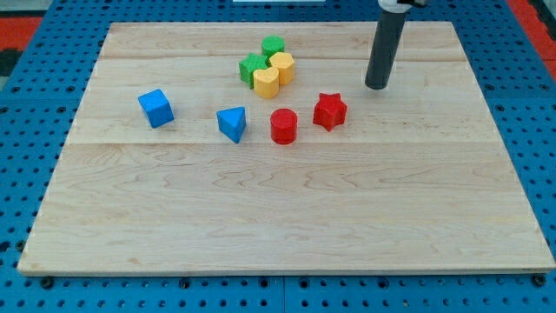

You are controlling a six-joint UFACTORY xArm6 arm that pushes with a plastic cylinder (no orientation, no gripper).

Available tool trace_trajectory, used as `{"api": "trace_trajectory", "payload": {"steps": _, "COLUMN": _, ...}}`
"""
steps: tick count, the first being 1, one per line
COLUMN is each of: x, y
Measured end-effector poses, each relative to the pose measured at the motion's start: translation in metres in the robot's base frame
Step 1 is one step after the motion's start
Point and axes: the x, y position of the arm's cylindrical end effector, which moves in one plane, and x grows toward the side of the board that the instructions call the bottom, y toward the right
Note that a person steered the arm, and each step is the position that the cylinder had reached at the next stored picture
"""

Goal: Move the red star above the blue triangle

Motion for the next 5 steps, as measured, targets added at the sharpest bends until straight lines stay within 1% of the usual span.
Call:
{"api": "trace_trajectory", "payload": {"steps": 1, "x": 0.03, "y": 0.0}}
{"api": "trace_trajectory", "payload": {"steps": 2, "x": 0.063, "y": -0.041}}
{"api": "trace_trajectory", "payload": {"steps": 3, "x": 0.085, "y": -0.133}}
{"api": "trace_trajectory", "payload": {"steps": 4, "x": 0.084, "y": -0.104}}
{"api": "trace_trajectory", "payload": {"steps": 5, "x": 0.072, "y": -0.096}}
